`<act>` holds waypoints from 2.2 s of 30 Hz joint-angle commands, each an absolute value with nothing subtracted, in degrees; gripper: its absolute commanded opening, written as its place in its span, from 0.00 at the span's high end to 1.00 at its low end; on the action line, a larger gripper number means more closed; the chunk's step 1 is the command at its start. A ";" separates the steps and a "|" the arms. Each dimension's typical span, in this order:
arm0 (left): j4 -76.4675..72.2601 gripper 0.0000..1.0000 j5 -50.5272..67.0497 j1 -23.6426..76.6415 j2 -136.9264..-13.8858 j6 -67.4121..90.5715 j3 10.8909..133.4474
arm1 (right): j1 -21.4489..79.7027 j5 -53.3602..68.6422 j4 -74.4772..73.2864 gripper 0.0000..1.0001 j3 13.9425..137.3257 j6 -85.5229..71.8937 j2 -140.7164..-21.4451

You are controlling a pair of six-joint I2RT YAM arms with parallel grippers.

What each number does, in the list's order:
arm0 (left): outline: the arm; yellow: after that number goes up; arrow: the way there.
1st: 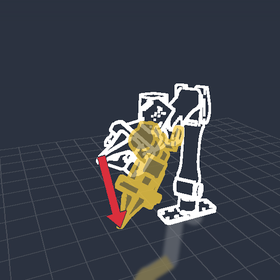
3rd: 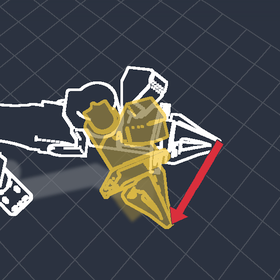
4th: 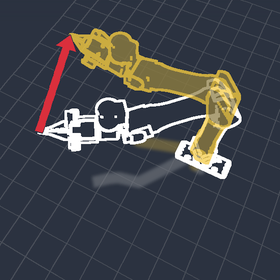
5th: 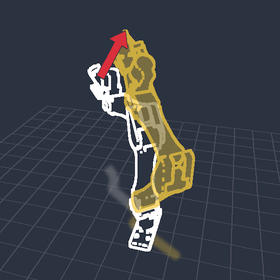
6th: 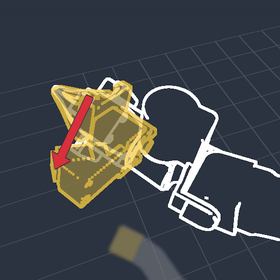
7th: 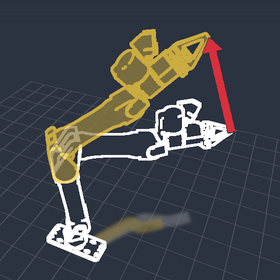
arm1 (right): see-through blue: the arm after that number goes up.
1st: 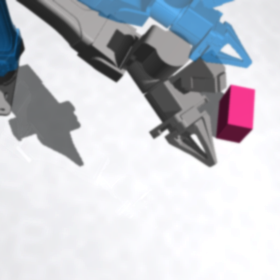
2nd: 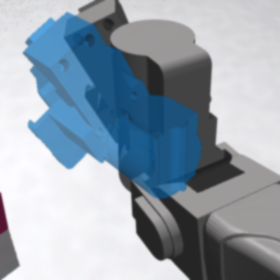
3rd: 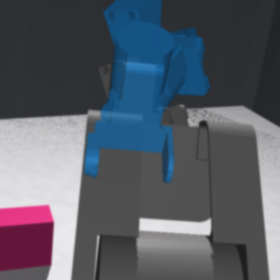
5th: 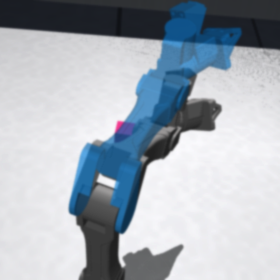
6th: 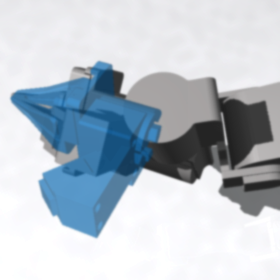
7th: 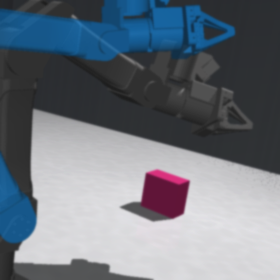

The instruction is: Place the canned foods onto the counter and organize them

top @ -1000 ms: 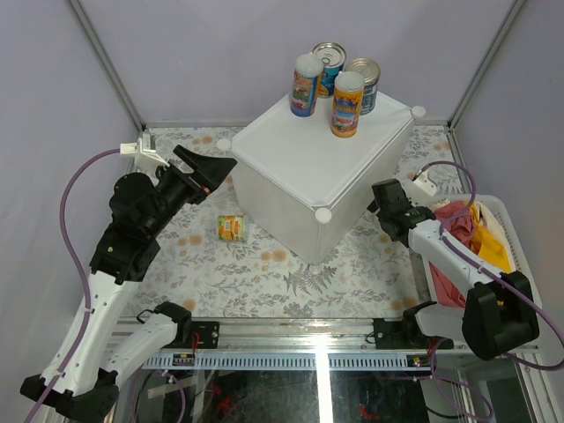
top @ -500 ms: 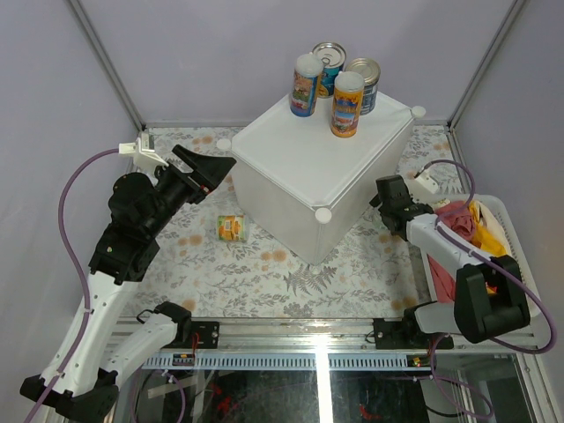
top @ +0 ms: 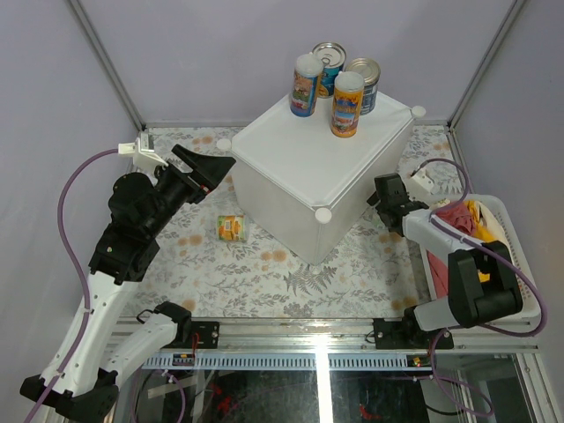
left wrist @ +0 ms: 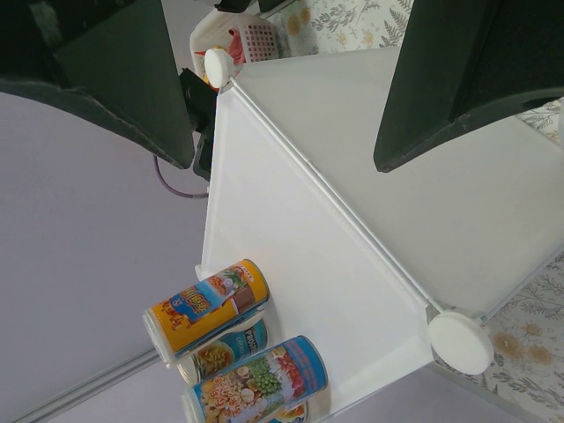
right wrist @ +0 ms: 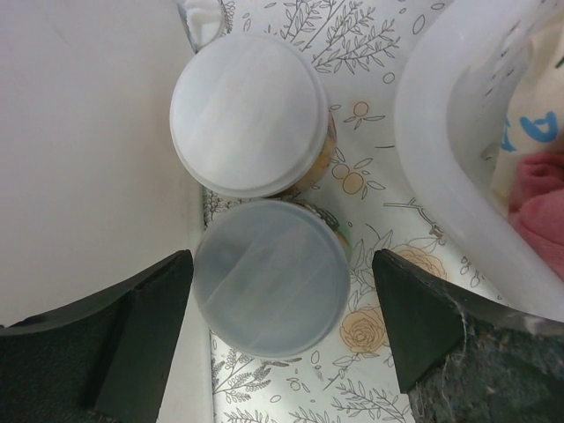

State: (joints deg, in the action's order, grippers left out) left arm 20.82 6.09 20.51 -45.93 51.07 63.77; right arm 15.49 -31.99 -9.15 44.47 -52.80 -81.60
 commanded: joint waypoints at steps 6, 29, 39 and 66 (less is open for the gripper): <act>21.35 0.17 5.16 20.04 -45.22 50.36 65.29 | 14.73 -31.86 -7.99 0.10 46.41 -52.21 -84.25; 19.70 0.17 6.43 20.04 -45.18 51.66 64.11 | 14.64 -30.73 -6.15 1.00 41.86 -41.64 -74.26; 19.40 0.17 6.93 20.04 -44.35 51.85 63.37 | 14.64 -23.76 -5.50 1.00 42.11 -29.63 -65.37; 18.65 0.17 8.19 20.04 -43.20 52.77 62.69 | 14.68 -16.51 -29.06 1.00 74.09 -20.37 -56.56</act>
